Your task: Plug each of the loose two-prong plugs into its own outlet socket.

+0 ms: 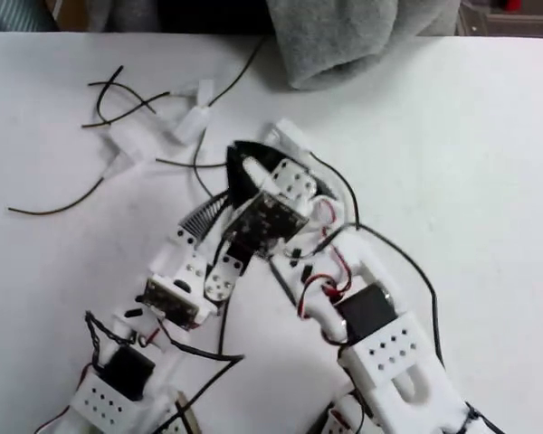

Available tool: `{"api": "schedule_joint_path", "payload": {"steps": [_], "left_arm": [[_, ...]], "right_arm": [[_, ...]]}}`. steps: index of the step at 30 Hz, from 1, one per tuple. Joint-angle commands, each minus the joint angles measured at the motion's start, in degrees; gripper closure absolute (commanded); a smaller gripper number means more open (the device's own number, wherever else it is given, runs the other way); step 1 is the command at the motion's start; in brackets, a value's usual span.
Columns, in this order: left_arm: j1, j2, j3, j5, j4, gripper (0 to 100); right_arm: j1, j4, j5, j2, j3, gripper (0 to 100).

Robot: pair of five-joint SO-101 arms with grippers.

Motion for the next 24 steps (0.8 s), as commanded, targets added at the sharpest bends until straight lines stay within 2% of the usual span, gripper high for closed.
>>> {"api": "schedule_joint_path", "payload": {"steps": [1,8,13,16,20,24], "left_arm": [[-0.6,-1.0,-0.2,0.1,-0.7,98],[-0.6,-0.9,-0.2,0.1,-0.7,98],[-0.6,-0.9,-0.2,0.1,-0.7,98],[-0.6,-0.9,-0.2,0.1,-0.6,98],[-0.6,-0.9,-0.2,0.1,0.4,98],[-0.6,-1.0,-0.2,0.1,0.4,98]], "right_arm": [[5.5,-0.6,1.8,1.2,-2.5,97.9],[6.0,2.6,1.9,1.1,-7.2,97.9],[-3.6,16.8,1.7,1.1,-19.8,97.9],[-9.7,21.1,1.7,1.1,-22.4,97.9],[-12.0,21.8,1.6,1.6,-20.4,97.9],[-9.6,16.9,1.7,1.2,-12.0,97.9]]}}
